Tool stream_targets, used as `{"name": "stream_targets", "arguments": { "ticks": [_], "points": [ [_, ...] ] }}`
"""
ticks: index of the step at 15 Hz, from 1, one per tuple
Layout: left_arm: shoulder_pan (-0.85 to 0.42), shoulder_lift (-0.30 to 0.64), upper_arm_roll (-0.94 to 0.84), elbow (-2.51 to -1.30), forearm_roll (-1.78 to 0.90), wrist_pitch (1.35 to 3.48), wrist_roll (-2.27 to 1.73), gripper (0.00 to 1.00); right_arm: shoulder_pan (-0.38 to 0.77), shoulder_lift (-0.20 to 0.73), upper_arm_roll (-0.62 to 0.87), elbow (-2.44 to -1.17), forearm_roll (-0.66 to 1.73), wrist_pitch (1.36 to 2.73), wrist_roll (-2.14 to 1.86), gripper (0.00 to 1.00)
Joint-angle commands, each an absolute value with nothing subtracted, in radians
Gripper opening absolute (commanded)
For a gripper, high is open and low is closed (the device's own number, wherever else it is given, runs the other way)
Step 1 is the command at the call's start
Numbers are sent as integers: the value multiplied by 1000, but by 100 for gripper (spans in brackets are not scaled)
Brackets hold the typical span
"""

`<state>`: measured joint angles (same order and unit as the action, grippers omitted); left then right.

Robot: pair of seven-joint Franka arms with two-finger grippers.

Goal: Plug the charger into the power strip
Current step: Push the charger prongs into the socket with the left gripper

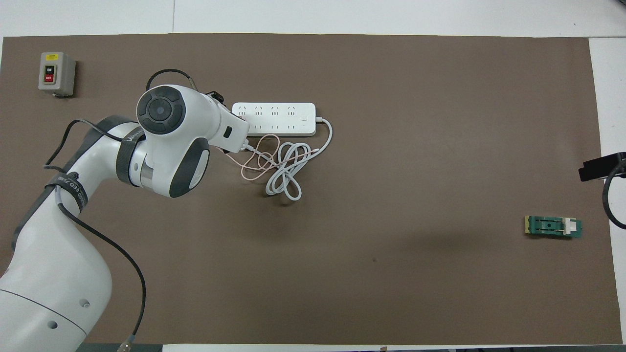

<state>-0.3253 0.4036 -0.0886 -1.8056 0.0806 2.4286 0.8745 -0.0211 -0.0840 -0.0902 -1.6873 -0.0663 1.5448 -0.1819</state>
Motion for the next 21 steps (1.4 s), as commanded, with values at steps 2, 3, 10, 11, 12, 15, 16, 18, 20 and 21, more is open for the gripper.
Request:
{"name": "stream_targets", "arguments": {
  "ticks": [2, 3, 10, 11, 12, 15, 16, 18, 20, 21],
  "points": [
    [-337, 406, -75, -1815, 104, 2454, 859, 0, -29, -106, -81, -1707, -81, 1540, -198, 100],
    [-337, 407, -75, -1813, 104, 2451, 861, 0, -29, -106, -81, -1707, -81, 1540, -198, 100],
    [-339, 413, -74, -1807, 110, 2453, 862, 0, -29, -106, -81, -1707, -81, 1540, -198, 100],
    [-336, 413, -75, -1804, 126, 2448, 864, 0, -29, -106, -81, -1707, -81, 1540, -198, 100],
    [-331, 414, -75, -1795, 142, 2436, 867, 0, -29, -106, -83, -1707, -81, 1540, -198, 100],
    [-325, 416, -77, -1766, 146, 2393, 870, 0, -29, -106, -81, -1707, -81, 1540, -198, 100],
    [-325, 417, -77, -1755, 146, 2388, 870, 0, -29, -106, -83, -1707, -81, 1540, -198, 100],
    [-322, 445, -78, -1694, 143, 2320, 873, 0, -29, -106, -81, -1707, -81, 1540, -198, 100],
    [-321, 509, -80, -1562, 129, 2185, 873, 0, -29, -106, -83, -1707, -81, 1540, -198, 100],
    [-321, 518, -80, -1542, 121, 2172, 873, 0, -29, -106, -83, -1707, -81, 1540, -198, 100]
  ]
}}
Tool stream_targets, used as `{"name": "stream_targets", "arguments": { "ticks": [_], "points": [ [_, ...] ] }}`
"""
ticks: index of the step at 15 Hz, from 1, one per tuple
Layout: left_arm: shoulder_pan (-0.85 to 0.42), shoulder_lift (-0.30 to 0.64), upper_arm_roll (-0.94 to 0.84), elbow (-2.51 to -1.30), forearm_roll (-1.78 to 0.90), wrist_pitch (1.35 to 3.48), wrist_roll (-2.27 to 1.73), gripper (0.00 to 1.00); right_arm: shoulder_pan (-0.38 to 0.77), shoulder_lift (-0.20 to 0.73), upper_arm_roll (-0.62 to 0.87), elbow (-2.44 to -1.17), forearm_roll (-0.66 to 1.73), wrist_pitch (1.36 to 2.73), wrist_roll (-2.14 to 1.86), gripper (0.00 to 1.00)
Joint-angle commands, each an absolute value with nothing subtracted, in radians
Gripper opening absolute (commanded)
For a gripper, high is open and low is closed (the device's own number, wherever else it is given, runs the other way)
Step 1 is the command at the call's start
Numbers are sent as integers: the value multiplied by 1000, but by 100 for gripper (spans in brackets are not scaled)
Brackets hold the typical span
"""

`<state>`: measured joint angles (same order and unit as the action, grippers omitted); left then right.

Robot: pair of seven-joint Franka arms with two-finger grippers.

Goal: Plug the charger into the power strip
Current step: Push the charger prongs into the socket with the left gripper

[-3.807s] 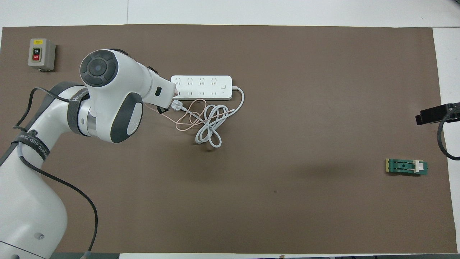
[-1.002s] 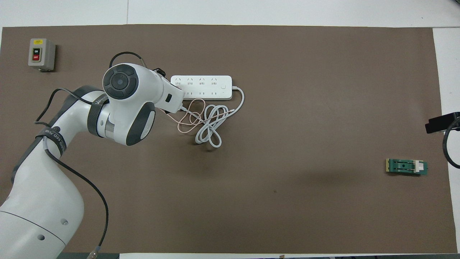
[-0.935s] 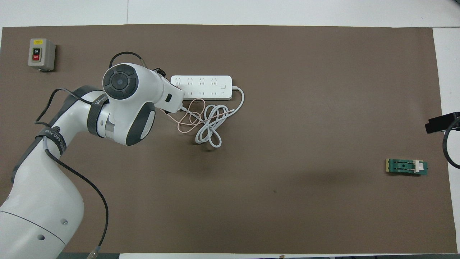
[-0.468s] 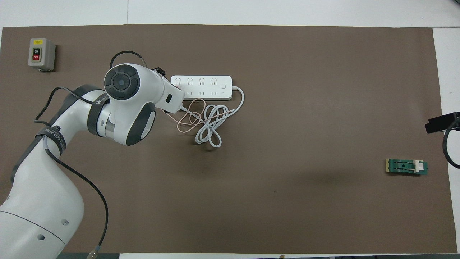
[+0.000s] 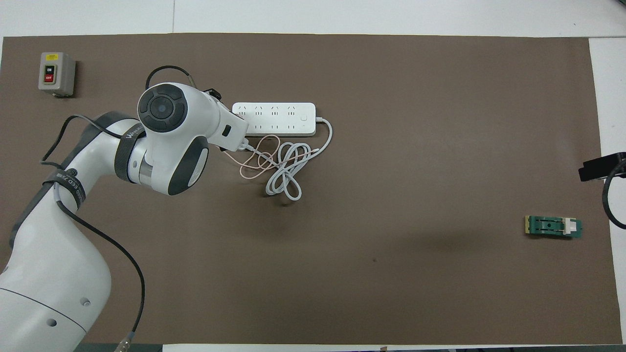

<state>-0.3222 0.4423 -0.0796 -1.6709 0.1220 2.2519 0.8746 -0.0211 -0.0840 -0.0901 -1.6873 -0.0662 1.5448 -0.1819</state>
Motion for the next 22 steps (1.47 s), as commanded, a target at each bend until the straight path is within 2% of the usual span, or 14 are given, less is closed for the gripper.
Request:
{"name": "stream_targets", "arguments": {
  "ticks": [1, 5, 22],
  "points": [
    [-321, 518, -80, -1542, 112, 2169, 871, 0, -29, -106, -81, -1707, -81, 1540, -198, 100],
    [-331, 517, -81, -1546, 37, 2157, 862, 0, -29, -106, -83, -1707, -81, 1540, -198, 100],
    [-336, 520, -77, -1562, 78, 2190, 861, 0, -29, -107, -83, -1707, -81, 1497, -199, 100]
  ]
}}
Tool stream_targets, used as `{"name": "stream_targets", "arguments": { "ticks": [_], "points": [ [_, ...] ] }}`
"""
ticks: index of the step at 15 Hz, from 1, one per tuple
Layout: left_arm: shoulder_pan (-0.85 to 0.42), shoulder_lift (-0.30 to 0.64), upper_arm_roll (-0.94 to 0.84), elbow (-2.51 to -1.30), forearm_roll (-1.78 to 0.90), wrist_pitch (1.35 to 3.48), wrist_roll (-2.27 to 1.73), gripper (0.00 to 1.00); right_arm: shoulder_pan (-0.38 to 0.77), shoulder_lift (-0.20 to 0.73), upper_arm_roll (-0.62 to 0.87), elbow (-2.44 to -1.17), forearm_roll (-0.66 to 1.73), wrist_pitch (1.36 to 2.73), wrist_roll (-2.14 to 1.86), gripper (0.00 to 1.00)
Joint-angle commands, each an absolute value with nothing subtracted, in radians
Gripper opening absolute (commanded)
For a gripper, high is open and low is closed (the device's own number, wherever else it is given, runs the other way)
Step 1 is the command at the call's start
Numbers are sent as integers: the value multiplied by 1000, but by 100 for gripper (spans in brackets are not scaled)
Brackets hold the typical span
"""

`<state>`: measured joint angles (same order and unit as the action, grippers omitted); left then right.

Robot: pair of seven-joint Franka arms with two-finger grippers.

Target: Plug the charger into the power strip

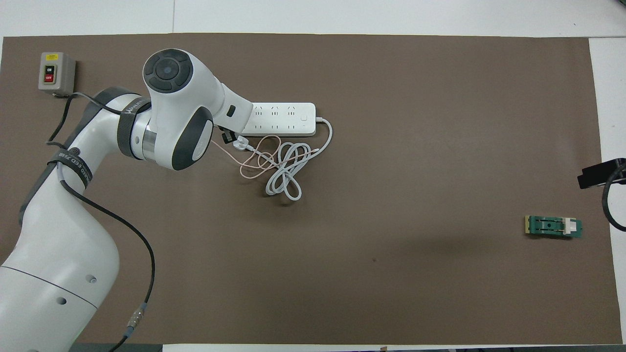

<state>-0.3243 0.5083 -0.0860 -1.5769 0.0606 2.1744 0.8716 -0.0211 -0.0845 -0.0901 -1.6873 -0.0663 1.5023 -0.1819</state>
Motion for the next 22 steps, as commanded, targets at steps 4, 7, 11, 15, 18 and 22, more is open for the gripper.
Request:
{"name": "stream_targets", "arguments": {
  "ticks": [4, 7, 11, 15, 18, 22],
  "points": [
    [-336, 520, -75, -1563, 80, 2194, 859, 0, -29, -107, -83, -1707, -81, 1497, -199, 100],
    [-336, 517, -75, -1577, 106, 2200, 857, 0, -29, -107, -81, -1707, -81, 1497, -199, 100],
    [-336, 515, -75, -1582, 107, 2198, 859, 0, -29, -107, -81, -1707, -81, 1497, -199, 100],
    [-336, 515, -77, -1583, 106, 2204, 859, 0, -29, -107, -81, -1707, -81, 1497, -199, 100],
    [-337, 512, -78, -1601, 106, 2218, 859, 0, -29, -107, -81, -1707, -81, 1497, -199, 100],
    [-337, 511, -78, -1606, 104, 2220, 859, 0, -29, -107, -81, -1707, -81, 1497, -199, 100]
  ]
}}
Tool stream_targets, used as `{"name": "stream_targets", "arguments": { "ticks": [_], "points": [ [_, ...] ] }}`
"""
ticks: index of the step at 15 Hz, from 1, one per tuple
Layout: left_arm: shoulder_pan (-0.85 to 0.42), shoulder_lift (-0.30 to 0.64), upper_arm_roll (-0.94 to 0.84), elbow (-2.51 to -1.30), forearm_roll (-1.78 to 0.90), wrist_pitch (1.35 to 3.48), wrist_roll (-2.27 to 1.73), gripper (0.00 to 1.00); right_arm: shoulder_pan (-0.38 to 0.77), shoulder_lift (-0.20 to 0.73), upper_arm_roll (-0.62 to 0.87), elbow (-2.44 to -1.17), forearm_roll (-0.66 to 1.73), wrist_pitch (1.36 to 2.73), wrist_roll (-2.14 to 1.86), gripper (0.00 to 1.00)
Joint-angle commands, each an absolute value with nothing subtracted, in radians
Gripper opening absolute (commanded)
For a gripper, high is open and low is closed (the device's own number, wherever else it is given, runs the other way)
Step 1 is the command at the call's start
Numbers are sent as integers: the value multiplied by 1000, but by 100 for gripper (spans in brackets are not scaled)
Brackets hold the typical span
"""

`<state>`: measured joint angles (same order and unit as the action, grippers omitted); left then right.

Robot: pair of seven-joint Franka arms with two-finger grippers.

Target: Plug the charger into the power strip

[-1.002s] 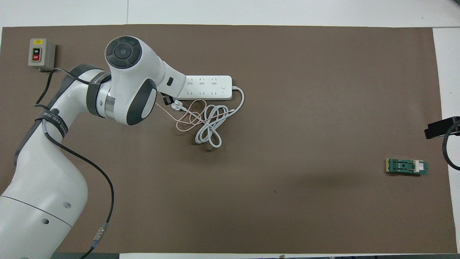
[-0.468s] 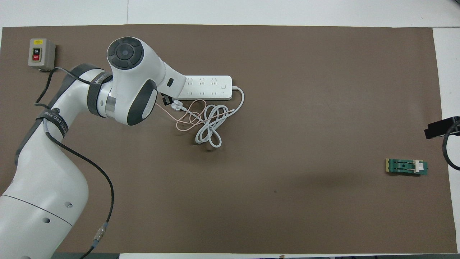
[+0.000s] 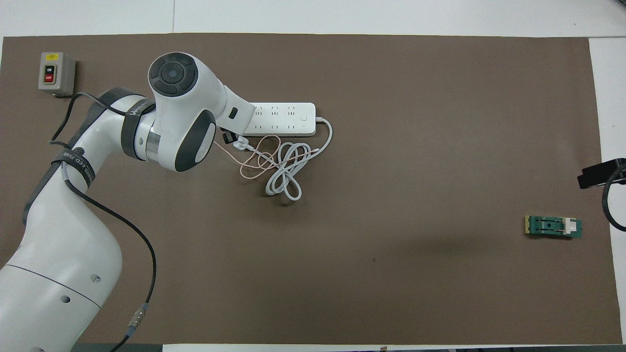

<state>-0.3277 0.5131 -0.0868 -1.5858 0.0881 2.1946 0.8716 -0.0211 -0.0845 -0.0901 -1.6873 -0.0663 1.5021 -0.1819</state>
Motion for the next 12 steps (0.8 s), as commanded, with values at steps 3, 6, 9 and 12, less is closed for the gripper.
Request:
{"name": "stream_targets", "arguments": {
  "ticks": [3, 6, 9, 12],
  "points": [
    [-337, 511, -80, -1606, 104, 2210, 861, 0, -29, -107, -83, -1707, -81, 1497, -199, 100],
    [-337, 508, -80, -1608, 104, 2204, 861, 0, -29, -107, -83, -1707, -81, 1497, -199, 100],
    [-337, 505, -81, -1614, 104, 2198, 861, 0, -29, -107, -83, -1707, -81, 1497, -199, 100],
    [-337, 505, -81, -1612, 101, 2183, 862, 0, -29, -107, -81, -1707, -81, 1497, -199, 100]
  ]
}}
